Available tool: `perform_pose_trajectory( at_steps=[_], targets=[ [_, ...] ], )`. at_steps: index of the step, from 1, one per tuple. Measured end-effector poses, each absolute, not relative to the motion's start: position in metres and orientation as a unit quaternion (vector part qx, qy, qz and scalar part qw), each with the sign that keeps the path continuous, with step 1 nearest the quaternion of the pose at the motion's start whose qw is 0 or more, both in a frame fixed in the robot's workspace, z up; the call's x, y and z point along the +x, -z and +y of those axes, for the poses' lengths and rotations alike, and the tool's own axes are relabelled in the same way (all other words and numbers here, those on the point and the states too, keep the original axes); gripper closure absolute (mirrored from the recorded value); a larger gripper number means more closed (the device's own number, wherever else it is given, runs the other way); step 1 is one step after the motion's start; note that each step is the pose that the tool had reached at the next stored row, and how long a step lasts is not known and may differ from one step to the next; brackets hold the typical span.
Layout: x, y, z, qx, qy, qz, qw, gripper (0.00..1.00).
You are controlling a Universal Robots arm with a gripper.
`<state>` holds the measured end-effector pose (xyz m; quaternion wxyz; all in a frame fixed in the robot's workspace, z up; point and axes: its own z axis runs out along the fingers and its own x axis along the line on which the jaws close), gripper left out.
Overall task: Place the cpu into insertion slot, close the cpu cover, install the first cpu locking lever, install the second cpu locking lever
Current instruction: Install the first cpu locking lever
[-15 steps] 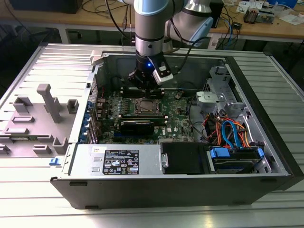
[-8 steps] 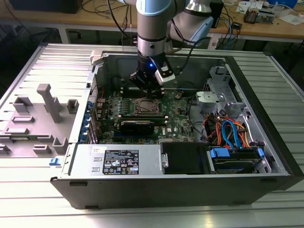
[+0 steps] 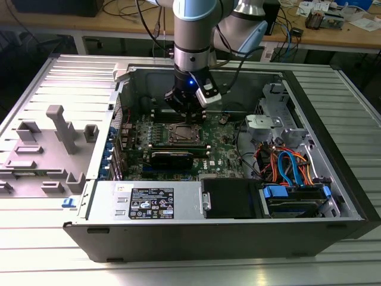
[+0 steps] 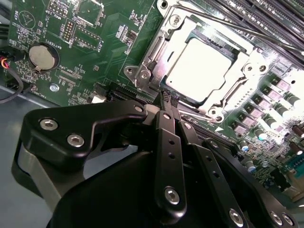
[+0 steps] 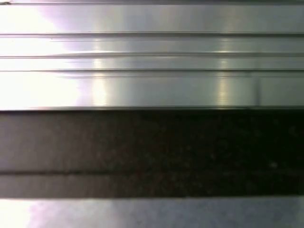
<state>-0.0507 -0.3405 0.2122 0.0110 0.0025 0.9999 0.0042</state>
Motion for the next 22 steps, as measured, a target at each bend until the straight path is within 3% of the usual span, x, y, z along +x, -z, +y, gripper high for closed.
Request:
perform_pose_trajectory(
  at_steps=[22],
  targets=[
    [-0.047, -0.2061, -0.3382, 0.001, -0.002, 1.0, 0.011, 0.89]
  ],
)
